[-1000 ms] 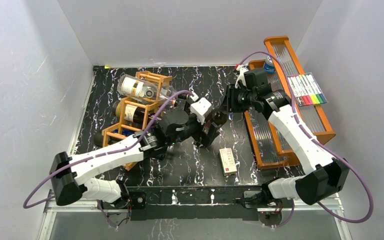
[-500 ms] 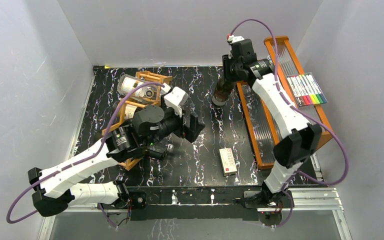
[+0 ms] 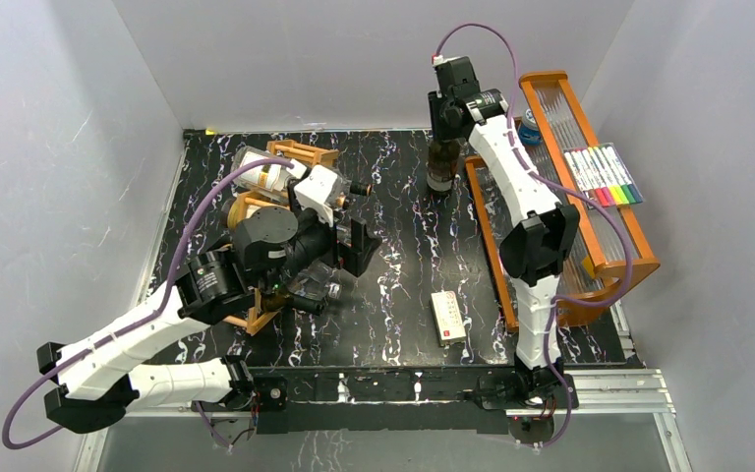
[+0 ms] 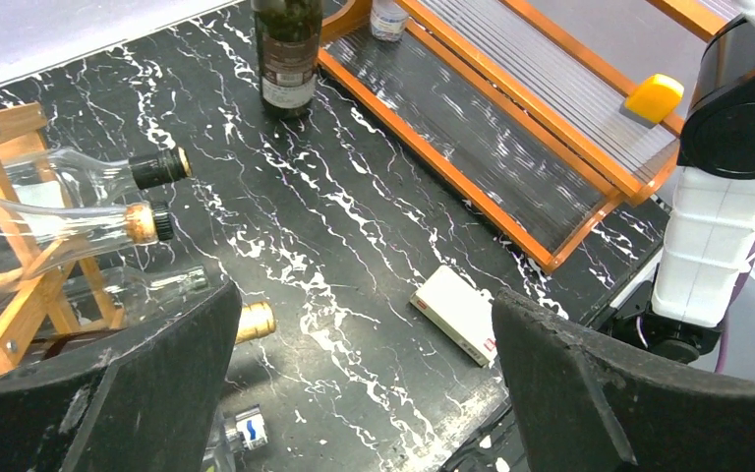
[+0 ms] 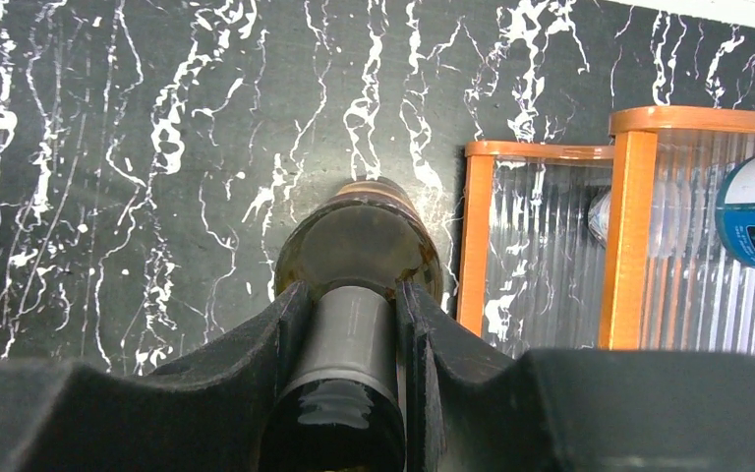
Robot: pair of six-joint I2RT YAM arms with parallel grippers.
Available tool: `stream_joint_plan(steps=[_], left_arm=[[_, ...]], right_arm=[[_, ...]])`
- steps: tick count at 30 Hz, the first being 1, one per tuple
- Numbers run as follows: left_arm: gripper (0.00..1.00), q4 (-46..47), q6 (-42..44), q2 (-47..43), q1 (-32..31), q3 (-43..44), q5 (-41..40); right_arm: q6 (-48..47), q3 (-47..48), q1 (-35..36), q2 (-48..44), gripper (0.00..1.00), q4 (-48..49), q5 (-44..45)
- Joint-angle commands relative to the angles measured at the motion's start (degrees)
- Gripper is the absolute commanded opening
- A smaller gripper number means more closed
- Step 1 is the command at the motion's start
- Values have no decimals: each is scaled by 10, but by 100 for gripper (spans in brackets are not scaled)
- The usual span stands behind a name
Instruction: Take the wine bottle off the wine rack
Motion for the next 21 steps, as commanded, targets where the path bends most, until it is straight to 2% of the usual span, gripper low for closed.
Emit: stream_joint_plan(steps=[1, 15, 19, 21], left_arm=[[98, -26, 10, -15, 1, 35, -27], [98, -41, 16, 2, 1, 58, -46], [98, -54, 13, 14, 1, 67, -53], [98, -58, 13, 17, 1, 69, -60]], right_arm=[[-10, 51, -20, -7, 0, 41, 0], [-3, 83, -55, 40, 0, 49, -70], [-3, 82, -60, 48, 12, 48, -79], [-4, 82, -62, 51, 23, 48, -78]])
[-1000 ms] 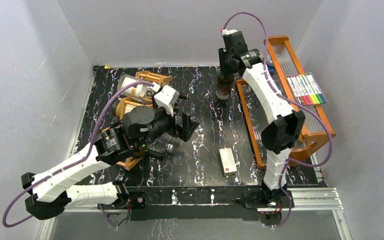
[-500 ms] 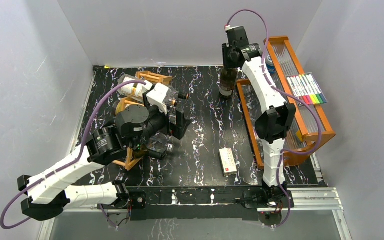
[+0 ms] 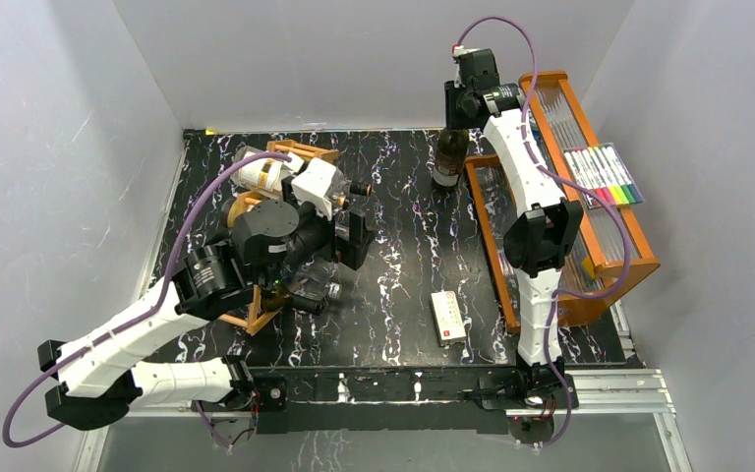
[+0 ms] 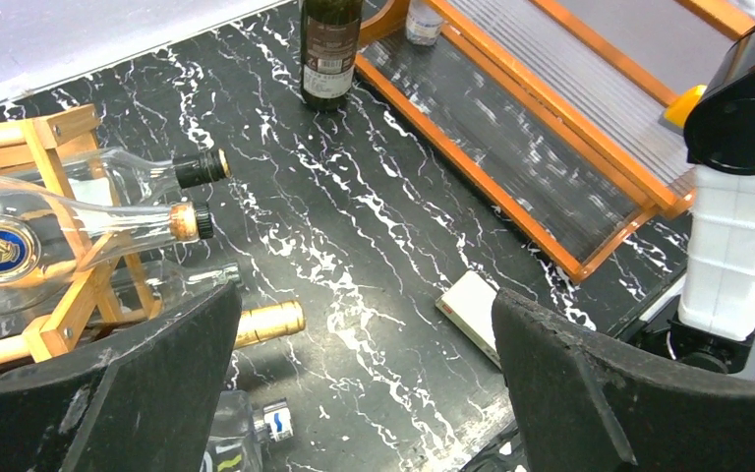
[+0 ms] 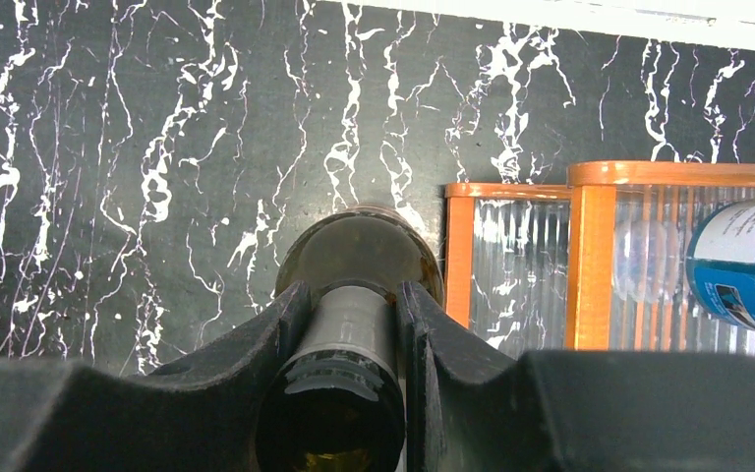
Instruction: Take the wine bottle off the wine rack
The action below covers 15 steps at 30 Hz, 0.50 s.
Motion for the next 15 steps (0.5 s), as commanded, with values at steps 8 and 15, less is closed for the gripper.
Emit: stream_joint_plan(steps=[8, 15], left_arm=[[98, -17, -3, -8, 1, 15, -44], [98, -29, -34, -3, 1, 10, -41]], right_arm=[[-5, 32, -5, -1, 59, 26, -27], [-8, 56, -5, -23, 87, 6, -25]])
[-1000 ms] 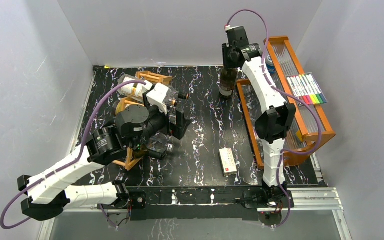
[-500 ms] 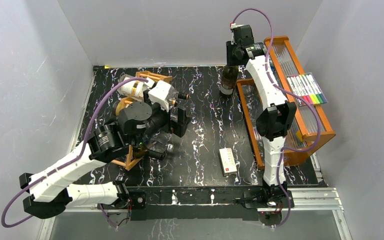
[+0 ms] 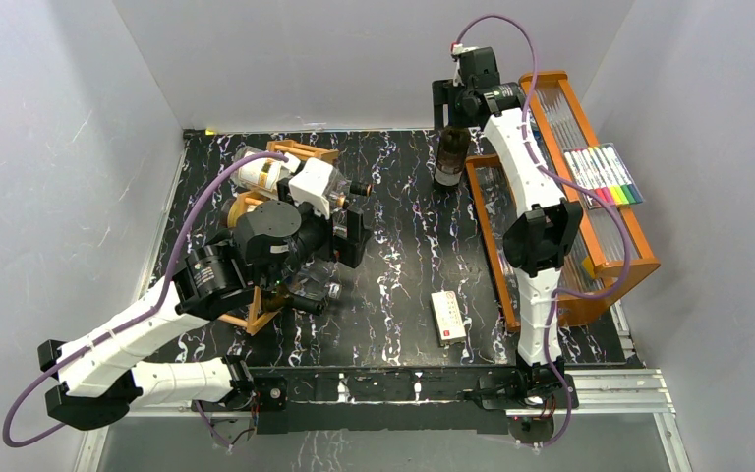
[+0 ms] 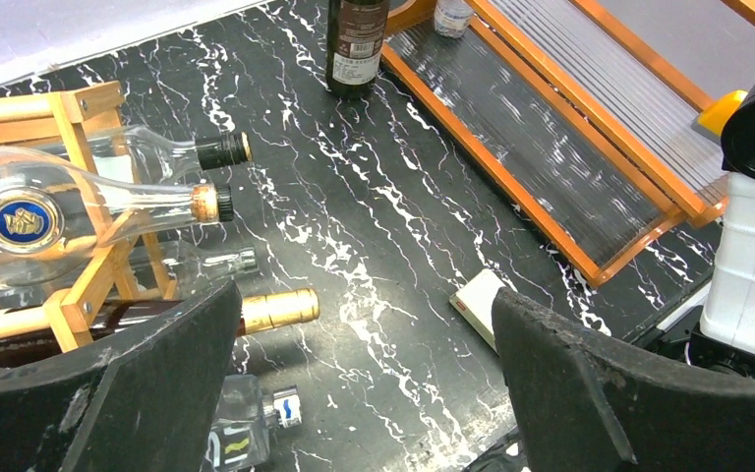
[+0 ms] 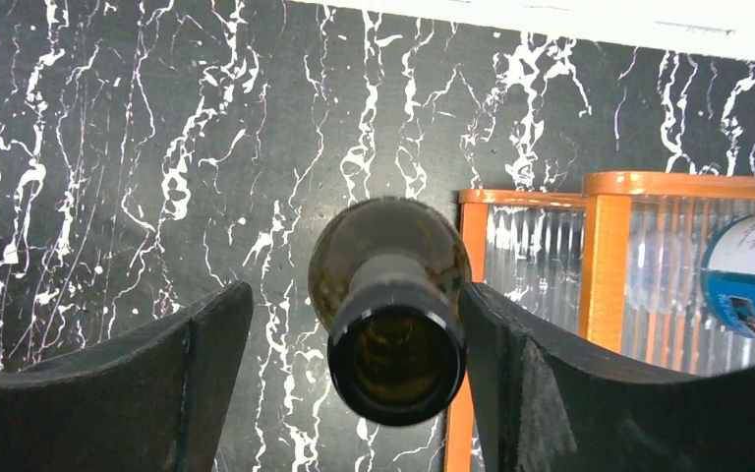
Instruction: Take the wine bottle off the wine rack
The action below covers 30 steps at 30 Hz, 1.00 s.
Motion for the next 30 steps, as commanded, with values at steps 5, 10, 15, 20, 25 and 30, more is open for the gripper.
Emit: stream_joint_plan(steps=[5, 10, 15, 20, 25, 30], left_arm=[[98, -6, -45, -20, 1, -10, 1], [98, -4, -60, -28, 0, -22, 8], [98, 7, -60, -23, 2, -30, 25], [98, 6, -63, -16, 3, -30, 44], [98, 0, -70, -20, 3, -39, 56], [98, -35, -69, -3, 9, -24, 65]], right_arm=[[8, 11, 0, -86, 98, -8, -11], [32, -62, 2, -163, 98, -29, -27], [52, -187, 10, -248, 98, -25, -54], [68, -330, 34, -334, 98, 30, -99], [152, -489, 40, -408, 98, 136, -136], [199, -576, 40, -460, 98, 221, -222]])
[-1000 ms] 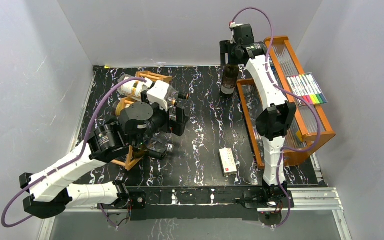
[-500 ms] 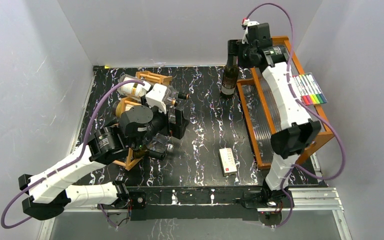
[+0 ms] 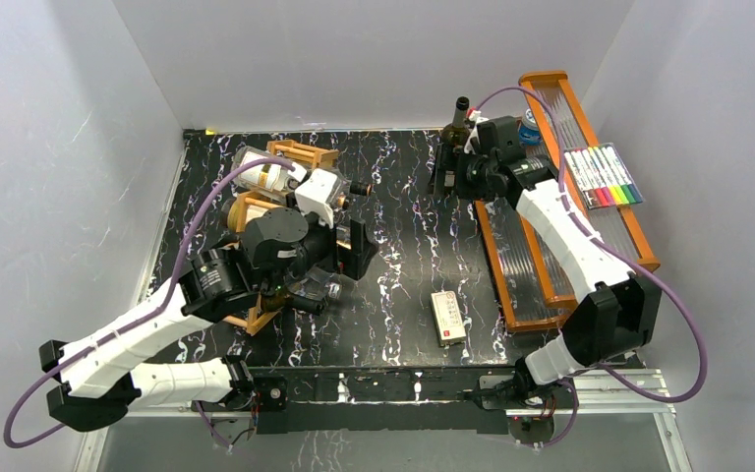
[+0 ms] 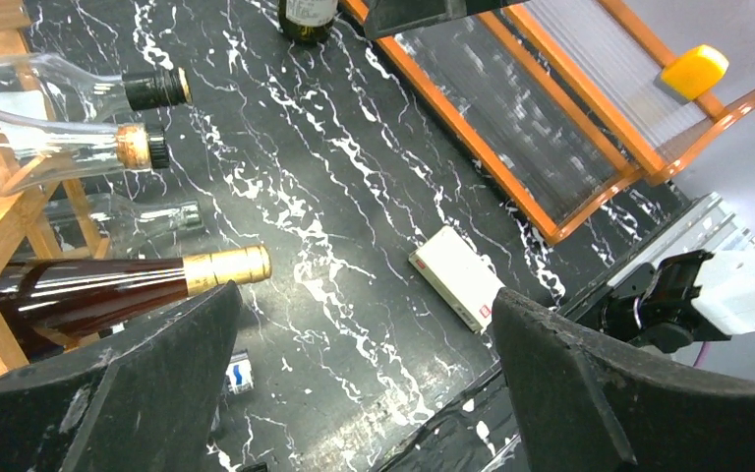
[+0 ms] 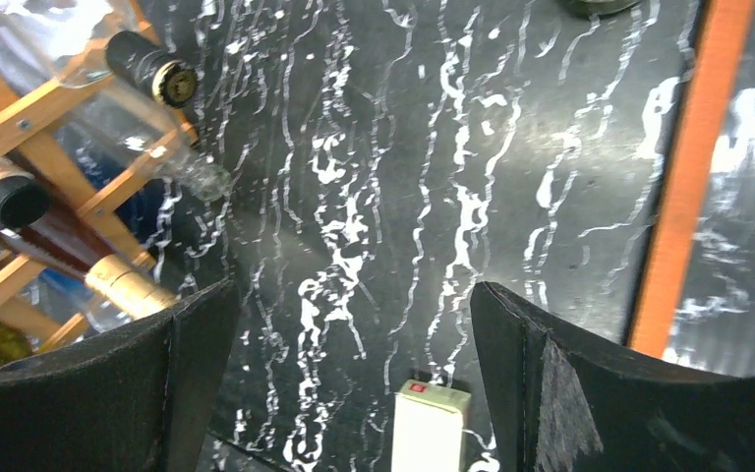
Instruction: Take the wine bottle off the wine rack
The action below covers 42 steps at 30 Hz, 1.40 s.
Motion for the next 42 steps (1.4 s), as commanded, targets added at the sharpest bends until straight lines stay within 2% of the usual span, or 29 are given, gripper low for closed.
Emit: stream_joint_plan(steps=[1, 4, 8, 10, 12, 18, 22, 28, 37, 42], left_arm=[[98, -27, 3, 9, 13, 12, 18], [98, -43, 17, 25, 64, 32, 57], [98, -59, 32, 53, 207, 54, 200], [98, -68, 38, 62, 254, 71, 227], [98, -71, 47, 67, 282, 90, 234], [98, -95, 37, 89, 340, 135, 232], [98, -104, 2, 81, 355, 130, 216], [98, -84, -9, 23, 355, 89, 243], [98, -85, -28, -18, 355, 60, 263], [98, -84, -39, -20, 355, 55, 261]], right_arm=[[61, -61, -2, -69, 98, 146, -103], [73, -126, -1, -100, 98, 227, -167], [106, -161, -1, -81, 98, 276, -253], [142, -168, 0, -56, 98, 310, -317], [174, -175, 8, -38, 98, 354, -352], [204, -151, 77, 11, 98, 413, -347], [244, -141, 104, 63, 98, 480, -358], [259, -104, 132, 129, 98, 543, -376], [298, -55, 136, 226, 88, 619, -405], [310, -7, 137, 267, 82, 626, -426]])
